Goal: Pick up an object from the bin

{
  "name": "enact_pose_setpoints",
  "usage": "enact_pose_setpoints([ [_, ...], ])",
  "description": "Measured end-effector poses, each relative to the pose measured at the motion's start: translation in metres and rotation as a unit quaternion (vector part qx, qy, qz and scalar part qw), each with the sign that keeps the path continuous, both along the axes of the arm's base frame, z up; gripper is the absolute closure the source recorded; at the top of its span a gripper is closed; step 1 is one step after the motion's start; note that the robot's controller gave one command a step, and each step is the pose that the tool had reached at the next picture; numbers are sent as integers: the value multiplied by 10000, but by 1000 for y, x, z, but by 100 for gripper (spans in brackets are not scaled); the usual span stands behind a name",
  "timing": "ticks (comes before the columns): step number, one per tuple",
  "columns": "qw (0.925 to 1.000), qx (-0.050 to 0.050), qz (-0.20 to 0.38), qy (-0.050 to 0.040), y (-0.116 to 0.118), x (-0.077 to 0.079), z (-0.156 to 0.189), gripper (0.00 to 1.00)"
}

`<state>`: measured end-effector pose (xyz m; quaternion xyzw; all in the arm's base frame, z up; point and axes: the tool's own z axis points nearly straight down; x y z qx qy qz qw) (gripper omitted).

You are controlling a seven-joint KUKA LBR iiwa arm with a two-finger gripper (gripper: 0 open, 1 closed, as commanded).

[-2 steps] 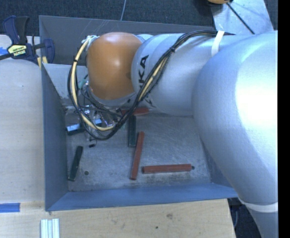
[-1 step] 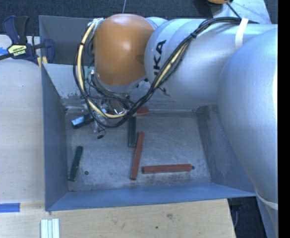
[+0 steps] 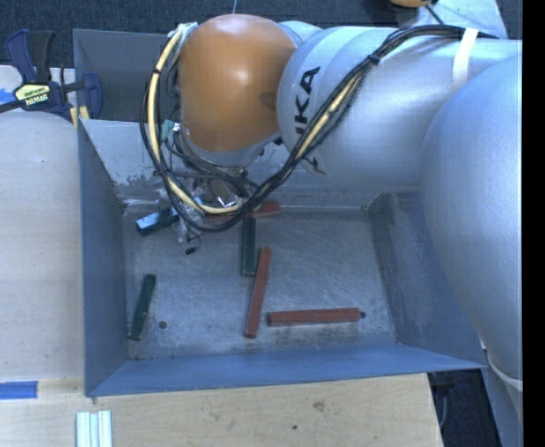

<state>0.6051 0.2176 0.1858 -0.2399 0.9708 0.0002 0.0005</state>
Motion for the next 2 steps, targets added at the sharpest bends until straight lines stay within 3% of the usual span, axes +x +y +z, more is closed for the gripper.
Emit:
enact_pose_setpoints([
  [1,10000,22,-19,-61,6,-4,-14,100],
  [2,9997,6,257,-14,-16,-9,88,100],
])
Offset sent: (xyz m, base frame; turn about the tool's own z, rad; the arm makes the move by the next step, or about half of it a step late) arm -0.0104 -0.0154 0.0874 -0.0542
